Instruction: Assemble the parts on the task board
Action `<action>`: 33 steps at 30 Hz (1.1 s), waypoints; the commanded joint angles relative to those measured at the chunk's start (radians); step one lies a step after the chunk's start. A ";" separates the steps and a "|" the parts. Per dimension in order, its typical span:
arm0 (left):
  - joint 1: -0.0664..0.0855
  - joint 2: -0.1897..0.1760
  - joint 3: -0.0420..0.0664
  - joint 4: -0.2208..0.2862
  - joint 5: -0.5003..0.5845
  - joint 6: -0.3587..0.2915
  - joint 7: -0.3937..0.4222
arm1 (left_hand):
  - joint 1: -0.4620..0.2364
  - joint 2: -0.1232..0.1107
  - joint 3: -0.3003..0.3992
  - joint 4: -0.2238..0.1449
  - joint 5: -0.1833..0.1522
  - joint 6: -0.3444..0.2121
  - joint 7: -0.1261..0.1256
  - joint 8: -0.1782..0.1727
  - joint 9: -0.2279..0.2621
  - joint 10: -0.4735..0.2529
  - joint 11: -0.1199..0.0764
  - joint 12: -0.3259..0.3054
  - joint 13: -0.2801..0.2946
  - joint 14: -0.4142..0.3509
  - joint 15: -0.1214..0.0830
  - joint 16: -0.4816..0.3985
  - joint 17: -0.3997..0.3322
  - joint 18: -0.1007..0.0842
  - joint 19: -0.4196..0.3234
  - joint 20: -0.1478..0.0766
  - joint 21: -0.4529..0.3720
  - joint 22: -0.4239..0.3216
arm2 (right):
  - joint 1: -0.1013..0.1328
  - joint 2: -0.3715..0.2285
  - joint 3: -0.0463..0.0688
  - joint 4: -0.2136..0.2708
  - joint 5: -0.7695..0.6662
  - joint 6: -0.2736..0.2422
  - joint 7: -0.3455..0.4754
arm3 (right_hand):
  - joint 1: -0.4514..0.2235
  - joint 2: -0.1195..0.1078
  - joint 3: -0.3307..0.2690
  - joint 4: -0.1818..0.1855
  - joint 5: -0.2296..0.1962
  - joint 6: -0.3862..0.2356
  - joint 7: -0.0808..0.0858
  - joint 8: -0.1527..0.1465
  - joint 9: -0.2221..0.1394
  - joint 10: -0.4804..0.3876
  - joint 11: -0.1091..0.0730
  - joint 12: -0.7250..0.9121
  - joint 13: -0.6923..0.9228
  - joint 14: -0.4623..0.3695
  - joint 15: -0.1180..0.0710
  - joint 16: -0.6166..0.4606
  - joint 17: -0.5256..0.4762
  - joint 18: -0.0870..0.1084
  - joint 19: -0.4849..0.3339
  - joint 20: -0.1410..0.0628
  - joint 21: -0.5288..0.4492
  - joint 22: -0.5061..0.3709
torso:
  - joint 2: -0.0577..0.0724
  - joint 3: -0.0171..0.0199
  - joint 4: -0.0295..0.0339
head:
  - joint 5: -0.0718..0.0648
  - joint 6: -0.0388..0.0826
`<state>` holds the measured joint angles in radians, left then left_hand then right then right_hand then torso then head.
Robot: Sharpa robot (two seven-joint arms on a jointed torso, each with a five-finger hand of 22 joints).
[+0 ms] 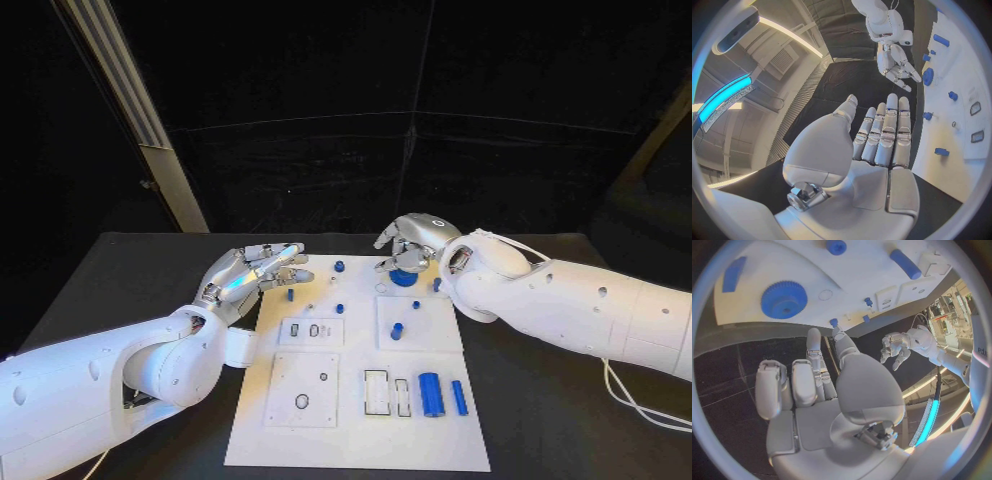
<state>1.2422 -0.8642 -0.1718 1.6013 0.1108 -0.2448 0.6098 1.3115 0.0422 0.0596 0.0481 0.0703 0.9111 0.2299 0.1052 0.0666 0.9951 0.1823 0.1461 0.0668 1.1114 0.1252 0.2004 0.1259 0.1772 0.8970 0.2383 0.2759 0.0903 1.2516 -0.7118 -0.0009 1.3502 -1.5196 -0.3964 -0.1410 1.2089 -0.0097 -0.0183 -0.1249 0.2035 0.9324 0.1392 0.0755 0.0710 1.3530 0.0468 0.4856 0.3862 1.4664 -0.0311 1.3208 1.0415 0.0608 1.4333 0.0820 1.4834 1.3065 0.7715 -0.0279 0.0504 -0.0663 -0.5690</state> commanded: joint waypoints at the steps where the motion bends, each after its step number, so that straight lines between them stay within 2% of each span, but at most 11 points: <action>1: 0.002 0.002 0.000 -0.001 -0.001 0.020 0.002 | -0.001 0.011 -0.001 -0.006 0.004 -0.006 0.013 -0.003 -0.001 -0.007 0.001 -0.006 -0.001 -0.004 0.004 -0.005 0.001 0.007 0.002 0.003 -0.005 -0.002 | 0.006 -0.017 0.004 0.004 0.120 0.066 -0.042 | 0.019 -0.040 0.023 0.087 0.007 -0.034 0.004 0.003 0.000 -0.030 0.012 0.294 0.313 0.038 0.018 0.057 0.093 -0.021 0.026 0.004 0.020 0.089 | -0.001 0.0003 -0.0024 | -0.004 0.003; 2: 0.002 0.002 0.000 -0.002 -0.001 0.021 0.002 | -0.001 0.012 -0.001 -0.006 0.004 -0.006 0.013 -0.003 -0.001 -0.007 0.001 -0.006 -0.001 -0.004 0.004 -0.005 0.001 0.007 0.002 0.003 -0.006 -0.002 | 0.007 -0.021 0.005 0.001 0.125 0.080 -0.046 | 0.017 -0.050 0.022 0.102 0.003 -0.041 0.011 0.003 -0.001 -0.027 0.016 0.347 0.372 0.040 0.014 0.066 0.112 -0.023 0.031 0.007 0.023 0.097 | -0.001 0.0005 -0.0026 | -0.004 0.003; 4: 0.002 0.004 0.000 -0.003 -0.001 0.023 0.001 | -0.001 0.012 -0.001 -0.006 0.004 -0.006 0.013 -0.003 -0.001 -0.007 0.001 -0.006 -0.001 -0.004 0.004 -0.005 0.001 0.007 0.002 0.003 -0.006 -0.002 | 0.009 -0.028 0.007 -0.007 0.134 0.113 -0.055 | 0.057 -0.088 0.044 0.183 0.004 -0.060 0.023 0.013 0.002 -0.057 0.028 0.511 0.558 0.042 0.023 0.095 0.165 -0.026 0.039 0.020 0.030 0.113 | 0.000 0.0005 -0.0009 | -0.005 0.002; 7: 0.002 0.005 0.000 -0.005 -0.001 0.025 -0.001 | -0.001 0.012 -0.001 -0.006 0.004 -0.006 0.013 -0.003 -0.001 -0.007 0.001 -0.006 -0.001 -0.004 0.004 -0.005 0.001 0.007 0.002 0.003 -0.006 -0.002 | 0.011 -0.032 0.008 -0.016 0.133 0.149 -0.063 | 0.091 -0.103 0.054 0.248 0.015 -0.095 0.033 0.012 -0.001 -0.028 0.032 0.630 0.688 0.048 0.037 0.119 0.215 -0.030 0.049 0.028 0.038 0.131 | 0.000 -0.0007 0.0001 | -0.008 0.000; 10: 0.002 0.006 0.000 -0.007 -0.001 0.026 -0.002 | -0.001 0.012 -0.001 -0.006 0.004 -0.006 0.013 -0.003 -0.001 -0.007 0.001 -0.006 -0.001 -0.004 0.004 -0.005 0.001 0.007 0.002 0.003 -0.006 -0.002 | 0.012 -0.031 0.008 -0.029 0.124 0.182 -0.069 | 0.115 -0.110 0.055 0.281 0.015 -0.102 0.036 0.020 0.000 -0.010 0.037 0.694 0.760 0.052 0.038 0.133 0.245 -0.034 0.058 0.034 0.044 0.146 | 0.001 -0.0007 -0.0017 | -0.008 -0.001; 13: 0.001 0.006 0.000 -0.007 -0.001 0.026 -0.003 | -0.001 0.012 -0.001 -0.006 0.004 -0.006 0.013 -0.003 -0.001 -0.007 0.001 -0.006 -0.001 -0.004 0.004 -0.005 0.001 0.007 0.002 0.003 -0.006 -0.002 | 0.012 -0.028 0.008 -0.038 0.111 0.201 -0.072 | 0.125 -0.109 0.057 0.288 0.016 -0.102 0.037 0.023 0.000 -0.007 0.038 0.706 0.774 0.053 0.038 0.136 0.250 -0.034 0.058 0.035 0.044 0.148 | 0.001 -0.0007 -0.0019 | -0.010 0.001; 19: 0.001 0.006 0.000 -0.007 -0.001 0.028 -0.005 | -0.002 0.012 -0.001 -0.006 0.004 -0.006 0.013 -0.004 -0.001 -0.007 0.001 -0.006 -0.001 -0.005 0.004 -0.006 0.001 0.007 0.002 0.003 -0.006 -0.002 | 0.012 -0.030 0.008 -0.040 0.085 0.234 -0.076 | 0.143 -0.107 0.060 0.296 0.042 -0.099 0.036 0.032 0.001 0.001 0.038 0.734 0.807 0.053 0.039 0.140 0.259 -0.035 0.061 0.036 0.046 0.152 | 0.001 -0.0006 -0.0003 | -0.012 -0.006; 26: 0.001 0.006 0.000 -0.009 -0.001 0.027 -0.005 | -0.002 0.012 -0.001 -0.006 0.004 -0.006 0.013 -0.004 -0.001 -0.007 0.001 -0.006 -0.001 -0.005 0.004 -0.006 0.001 0.007 0.002 0.003 -0.006 -0.002 | 0.012 -0.029 0.008 -0.041 0.071 0.250 -0.078 | 0.154 -0.100 0.063 0.298 0.053 -0.085 0.033 0.044 0.004 0.008 0.035 0.753 0.828 0.054 0.037 0.144 0.268 -0.036 0.064 0.035 0.048 0.157 | 0.000 -0.0017 -0.0014 | -0.013 -0.008; 30: 0.001 0.006 0.000 -0.011 -0.001 0.027 -0.005 | -0.002 0.012 -0.001 -0.006 0.004 -0.006 0.013 -0.004 -0.001 -0.007 0.001 -0.006 -0.001 -0.005 0.004 -0.006 0.001 0.007 0.002 0.003 -0.006 -0.002 | 0.012 -0.027 0.008 -0.042 0.069 0.255 -0.075 | 0.158 -0.096 0.065 0.297 0.059 -0.079 0.031 0.049 0.005 0.012 0.034 0.763 0.839 0.055 0.036 0.145 0.272 -0.036 0.064 0.035 0.049 0.159 | 0.001 -0.0006 -0.0011 | -0.012 -0.010; 33: 0.001 0.006 -0.001 -0.012 -0.001 0.027 -0.006 | -0.002 0.012 -0.001 -0.006 0.004 -0.006 0.013 -0.004 -0.001 -0.007 0.001 -0.006 -0.001 -0.005 0.004 -0.006 0.001 0.007 0.002 0.003 -0.006 -0.002 | 0.012 -0.026 0.008 -0.044 0.065 0.263 -0.074 | 0.161 -0.094 0.066 0.295 0.063 -0.076 0.030 0.052 0.005 0.014 0.033 0.767 0.844 0.055 0.036 0.146 0.274 -0.037 0.065 0.034 0.049 0.160 | 0.000 -0.0013 -0.0020 | -0.013 -0.011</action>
<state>1.2420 -0.8591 -0.1730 1.5892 0.1108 -0.2320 0.6023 1.3114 0.0422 0.0596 0.0482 0.0703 0.9111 0.2300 0.1052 0.0666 0.9951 0.1823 0.1461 0.0669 1.1114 0.1253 0.2004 0.1257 0.1772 0.8970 0.2384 0.2759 0.0896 1.2608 -0.7388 0.0063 1.3062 -1.4391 -0.1600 -0.2146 1.3612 -0.1043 0.0449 0.1669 0.2639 0.8512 0.1701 0.1239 0.0744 1.3616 0.0804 1.2495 1.2294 1.4668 0.0020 1.4621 1.3082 0.0302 1.4651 0.1126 1.5295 1.3078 0.7721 -0.0290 0.0492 -0.0790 -0.5797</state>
